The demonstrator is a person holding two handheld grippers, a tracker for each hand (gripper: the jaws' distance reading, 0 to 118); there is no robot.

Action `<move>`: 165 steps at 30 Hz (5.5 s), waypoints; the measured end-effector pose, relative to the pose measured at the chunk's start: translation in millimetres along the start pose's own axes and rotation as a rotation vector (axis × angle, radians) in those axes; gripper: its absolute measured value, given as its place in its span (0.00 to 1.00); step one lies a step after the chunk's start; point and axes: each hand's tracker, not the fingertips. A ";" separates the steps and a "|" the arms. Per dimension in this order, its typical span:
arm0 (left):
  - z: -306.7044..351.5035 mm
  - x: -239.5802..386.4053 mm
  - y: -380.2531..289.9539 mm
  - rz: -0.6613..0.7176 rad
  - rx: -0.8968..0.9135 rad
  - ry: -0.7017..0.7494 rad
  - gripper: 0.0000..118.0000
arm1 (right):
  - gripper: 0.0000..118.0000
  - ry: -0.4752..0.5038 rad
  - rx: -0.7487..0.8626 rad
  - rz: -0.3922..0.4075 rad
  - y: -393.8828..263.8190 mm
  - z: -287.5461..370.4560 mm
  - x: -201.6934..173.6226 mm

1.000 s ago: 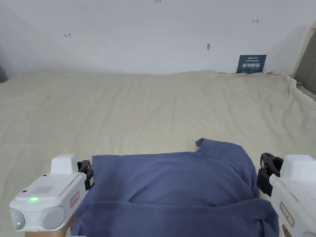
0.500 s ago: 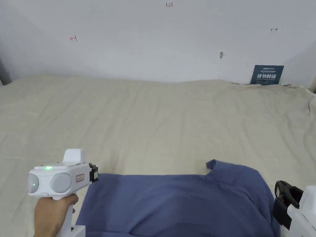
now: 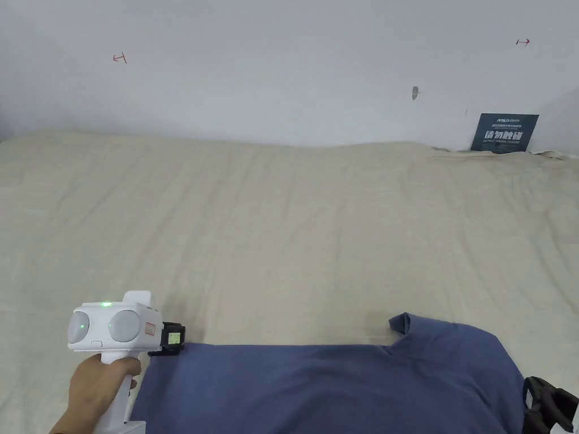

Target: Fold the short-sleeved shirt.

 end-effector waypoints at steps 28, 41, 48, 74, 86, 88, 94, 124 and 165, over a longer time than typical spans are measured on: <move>91.8 14.7 -18.1 -0.073 0.173 -0.146 0.00 | 0.67 -0.024 -0.412 0.074 37.1 -217.8 50.2; 87.9 11.9 -22.5 -0.073 0.156 -0.145 0.00 | 0.01 0.024 -0.476 0.123 30.3 -203.3 15.2; 98.6 -1.1 -34.4 -0.020 0.174 -0.127 0.00 | 0.01 0.110 -0.311 0.058 57.6 -122.9 34.0; 181.9 -38.5 -220.7 0.000 0.119 -0.095 0.00 | 0.01 0.180 -0.300 -0.157 -88.7 106.7 92.7; 146.6 -42.2 -273.1 -0.013 0.047 -0.048 0.00 | 0.01 0.043 -0.460 -0.160 -160.8 72.4 88.9; 145.0 -42.7 -278.2 -0.019 0.069 -0.047 0.00 | 0.01 0.034 -0.464 -0.150 -163.5 70.2 86.7; 163.2 -41.7 -272.0 -0.021 0.087 -0.038 0.51 | 0.42 0.010 -0.425 -0.103 -135.5 94.7 73.4; 288.8 29.8 -203.9 0.004 0.718 -0.116 0.00 | 0.00 -0.050 0.306 0.061 5.9 173.6 -39.0; 101.5 -88.6 -202.3 0.103 -0.114 -0.401 0.49 | 0.00 -0.089 0.133 0.061 -13.3 123.6 -18.6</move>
